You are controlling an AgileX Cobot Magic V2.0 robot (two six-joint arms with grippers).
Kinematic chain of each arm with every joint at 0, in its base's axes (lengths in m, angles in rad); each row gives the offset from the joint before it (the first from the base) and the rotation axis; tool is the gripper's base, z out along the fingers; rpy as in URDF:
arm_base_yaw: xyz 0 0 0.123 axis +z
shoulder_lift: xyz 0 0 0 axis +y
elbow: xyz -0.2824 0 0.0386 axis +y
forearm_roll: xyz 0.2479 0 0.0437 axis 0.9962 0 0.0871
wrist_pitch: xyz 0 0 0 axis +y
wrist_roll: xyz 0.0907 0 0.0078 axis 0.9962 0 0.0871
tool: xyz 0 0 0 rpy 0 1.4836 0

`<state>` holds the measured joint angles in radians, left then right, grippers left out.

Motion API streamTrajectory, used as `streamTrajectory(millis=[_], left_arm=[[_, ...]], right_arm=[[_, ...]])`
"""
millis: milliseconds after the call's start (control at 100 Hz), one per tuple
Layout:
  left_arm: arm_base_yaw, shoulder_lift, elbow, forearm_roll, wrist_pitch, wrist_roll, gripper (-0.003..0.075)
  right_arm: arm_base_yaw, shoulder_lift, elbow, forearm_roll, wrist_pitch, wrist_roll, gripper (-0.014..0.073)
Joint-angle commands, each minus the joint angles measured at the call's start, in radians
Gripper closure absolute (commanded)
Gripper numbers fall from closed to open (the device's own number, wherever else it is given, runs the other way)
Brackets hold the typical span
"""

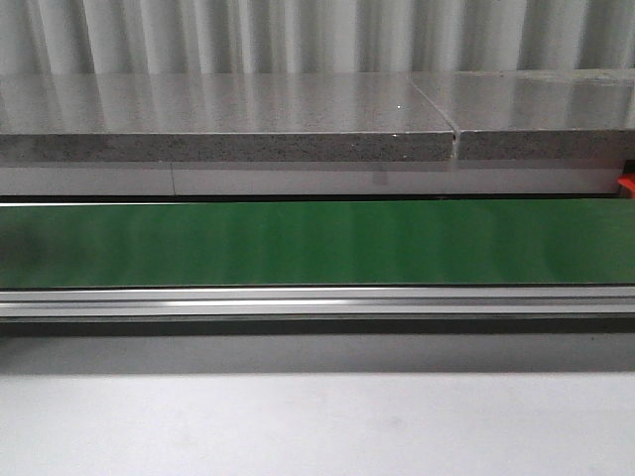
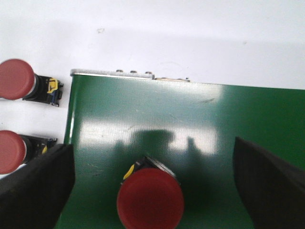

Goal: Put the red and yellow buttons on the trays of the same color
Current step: 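Carry the red button onto the belt and open the left gripper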

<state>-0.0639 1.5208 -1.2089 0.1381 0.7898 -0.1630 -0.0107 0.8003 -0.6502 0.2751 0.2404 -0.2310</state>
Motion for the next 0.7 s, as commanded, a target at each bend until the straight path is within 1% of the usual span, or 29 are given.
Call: streamTrajectory(millis=[0,170,340,530,690], left_arm=[[-0.009,-0.062,-0.05,-0.007,-0.012,0.001,0.0071],[0.002,-0.129,-0.05,-0.007,-0.009,0.001,0.0071],[0.061,-0.218,-0.005,-0.02,0.024,-0.006,0.0071],[0.178,-0.31,0.118,-0.031,0.03,-0.006,0.0071],[0.324,-0.321,0.222,-0.045,0.04,-0.008,0.0071]], right_arm=[[0.003,-0.006,-0.029,0.002,-0.069,-0.009,0.0718],[0.003,-0.006,-0.029,0.002,-0.069,-0.009,0.0718],[0.003,-0.006,-0.029,0.002,-0.069,-0.009,0.0718],[0.003,-0.006,-0.029,0.002,-0.069,-0.009,0.0718],[0.003,-0.006,-0.029,0.002,-0.069,-0.009,0.0718]])
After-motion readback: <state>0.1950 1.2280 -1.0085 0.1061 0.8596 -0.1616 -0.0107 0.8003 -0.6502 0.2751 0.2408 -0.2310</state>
